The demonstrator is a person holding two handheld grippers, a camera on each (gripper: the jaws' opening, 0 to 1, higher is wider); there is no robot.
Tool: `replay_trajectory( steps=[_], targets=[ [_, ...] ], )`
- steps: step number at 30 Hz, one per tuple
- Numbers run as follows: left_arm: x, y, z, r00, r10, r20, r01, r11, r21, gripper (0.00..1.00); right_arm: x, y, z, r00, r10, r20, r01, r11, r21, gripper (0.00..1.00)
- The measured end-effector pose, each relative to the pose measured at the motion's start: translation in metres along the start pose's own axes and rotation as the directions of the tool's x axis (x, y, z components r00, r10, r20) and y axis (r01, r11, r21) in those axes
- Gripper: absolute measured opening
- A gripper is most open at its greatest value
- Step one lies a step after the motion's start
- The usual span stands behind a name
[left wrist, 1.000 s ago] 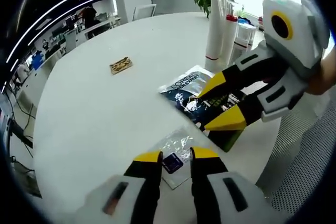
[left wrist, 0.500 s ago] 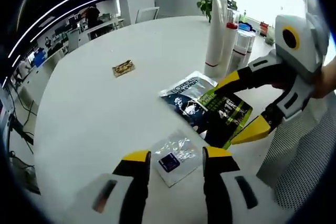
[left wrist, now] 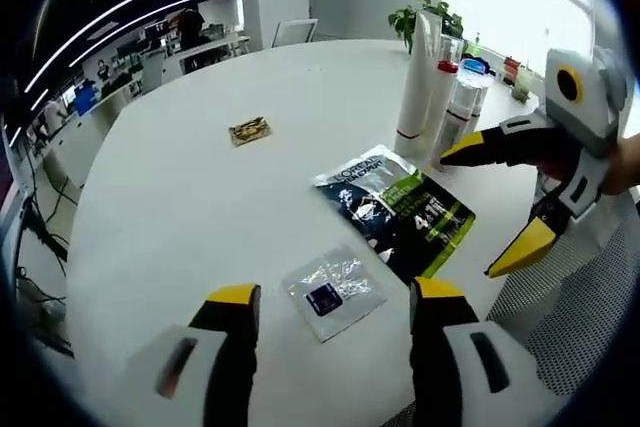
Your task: Arrange the skincare products in the storage area until every visible bottle or jar stands upright without overlapping.
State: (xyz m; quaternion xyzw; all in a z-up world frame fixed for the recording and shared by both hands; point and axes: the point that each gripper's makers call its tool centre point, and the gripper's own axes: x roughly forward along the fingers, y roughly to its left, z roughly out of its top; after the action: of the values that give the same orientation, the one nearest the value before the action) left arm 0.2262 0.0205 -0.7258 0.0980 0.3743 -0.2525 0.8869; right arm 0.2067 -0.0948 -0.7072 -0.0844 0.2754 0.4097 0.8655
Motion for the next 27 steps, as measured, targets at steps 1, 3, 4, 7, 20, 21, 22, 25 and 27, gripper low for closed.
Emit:
replay_trajectory(
  steps=[1, 3, 4, 7, 20, 21, 22, 25, 27],
  targets=[
    [-0.002, -0.001, 0.001, 1.000, -0.002, 0.004, 0.002, 1.000, -0.005, 0.66, -0.003, -0.001, 0.000, 1.000, -0.007, 0.004, 0.007, 1.000, 0.005, 0.73],
    [-0.005, -0.002, 0.000, 1.000, 0.002, 0.011, -0.002, 1.000, -0.009, 0.67, -0.007, -0.004, 0.000, 1.000, -0.018, 0.008, 0.018, 1.000, 0.017, 0.75],
    [-0.006, -0.002, -0.001, 1.000, 0.003, 0.012, -0.003, 1.000, -0.010, 0.68, -0.010, -0.004, 0.000, 1.000, -0.024, 0.009, 0.024, 0.999, 0.023, 0.76],
    [-0.011, -0.004, -0.001, 1.000, -0.005, 0.019, 0.006, 1.000, -0.026, 0.70, -0.019, -0.008, 0.000, 0.999, -0.049, 0.010, 0.048, 0.998, 0.040, 0.78],
    [-0.029, 0.007, 0.000, 0.999, 0.015, 0.047, -0.012, 0.998, -0.063, 0.75, -0.049, -0.032, -0.001, 0.990, -0.135, 0.031, 0.132, 0.987, 0.094, 0.84],
    [-0.030, 0.009, 0.000, 0.999, 0.018, 0.049, -0.015, 0.998, -0.065, 0.75, -0.052, -0.033, -0.001, 0.989, -0.143, 0.030, 0.140, 0.986, 0.096, 0.85],
    [-0.031, 0.009, 0.000, 0.999, 0.020, 0.049, -0.017, 0.998, -0.067, 0.75, -0.054, -0.034, -0.002, 0.988, -0.148, 0.031, 0.145, 0.985, 0.097, 0.85],
    [-0.034, 0.007, 0.001, 0.998, 0.023, 0.053, -0.019, 0.997, -0.073, 0.76, -0.060, -0.040, -0.004, 0.986, -0.163, 0.033, 0.159, 0.981, 0.107, 0.85],
    [-0.037, 0.007, 0.001, 0.998, 0.022, 0.056, -0.017, 0.997, -0.081, 0.76, -0.064, -0.044, -0.003, 0.984, -0.175, 0.033, 0.171, 0.979, 0.115, 0.85]
  ],
)
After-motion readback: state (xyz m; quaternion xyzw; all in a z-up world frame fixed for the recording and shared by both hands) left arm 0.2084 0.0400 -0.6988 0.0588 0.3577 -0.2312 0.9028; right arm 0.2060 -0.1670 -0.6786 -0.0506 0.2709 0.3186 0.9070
